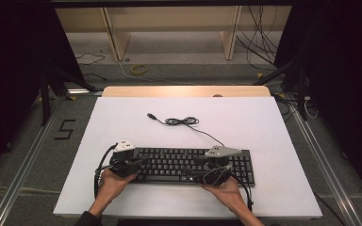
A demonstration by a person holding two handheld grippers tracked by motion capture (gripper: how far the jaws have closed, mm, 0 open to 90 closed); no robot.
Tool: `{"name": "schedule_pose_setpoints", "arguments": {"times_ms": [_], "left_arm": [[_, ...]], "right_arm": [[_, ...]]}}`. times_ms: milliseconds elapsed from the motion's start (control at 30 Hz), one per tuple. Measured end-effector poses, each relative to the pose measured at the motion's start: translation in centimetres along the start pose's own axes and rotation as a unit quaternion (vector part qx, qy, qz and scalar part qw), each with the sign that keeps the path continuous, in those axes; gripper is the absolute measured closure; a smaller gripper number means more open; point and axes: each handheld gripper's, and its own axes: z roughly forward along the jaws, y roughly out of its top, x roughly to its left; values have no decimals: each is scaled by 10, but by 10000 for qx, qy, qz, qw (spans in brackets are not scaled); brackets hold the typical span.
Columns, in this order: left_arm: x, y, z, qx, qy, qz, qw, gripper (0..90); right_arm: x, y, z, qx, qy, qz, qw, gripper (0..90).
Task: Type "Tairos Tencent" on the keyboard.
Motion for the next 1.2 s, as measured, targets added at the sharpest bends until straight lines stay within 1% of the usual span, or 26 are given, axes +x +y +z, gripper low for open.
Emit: {"name": "schedule_pose_setpoints", "arguments": {"times_ms": [100,133,433,567,633,667,800,900,1033,1200], "left_arm": [[0,2,3,82,23,59,9999,880],[-1,3,4,86,18,48,9999,885],[-3,8,16,235,-14,95,9997,887],[-2,8,21,299,7,45,9995,887],[-1,8,23,349,22,89,9993,887],[-2,8,24,355,28,66,9993,887],[-2,8,25,387,41,50,9992,888],[-1,7,25,439,23,84,9990,887],[-3,6,27,444,30,45,9990,888],[-2,7,28,505,19,110,9987,888]], "right_arm": [[1,0,-1,4,20,-5,10000,407],[1,-1,-1,5,19,-1,10000,407],[2,-2,-3,3,17,-7,10000,404],[2,-3,-4,-16,16,4,10000,401],[2,-3,-5,-19,12,-3,10000,398],[2,-3,-5,-23,15,-2,10000,397],[2,-4,-6,-14,16,4,10000,394],[2,-4,-6,-13,23,1,10000,393],[3,-4,-6,-16,28,1,10000,393],[3,-4,-6,-15,29,-4,10000,392]]}}
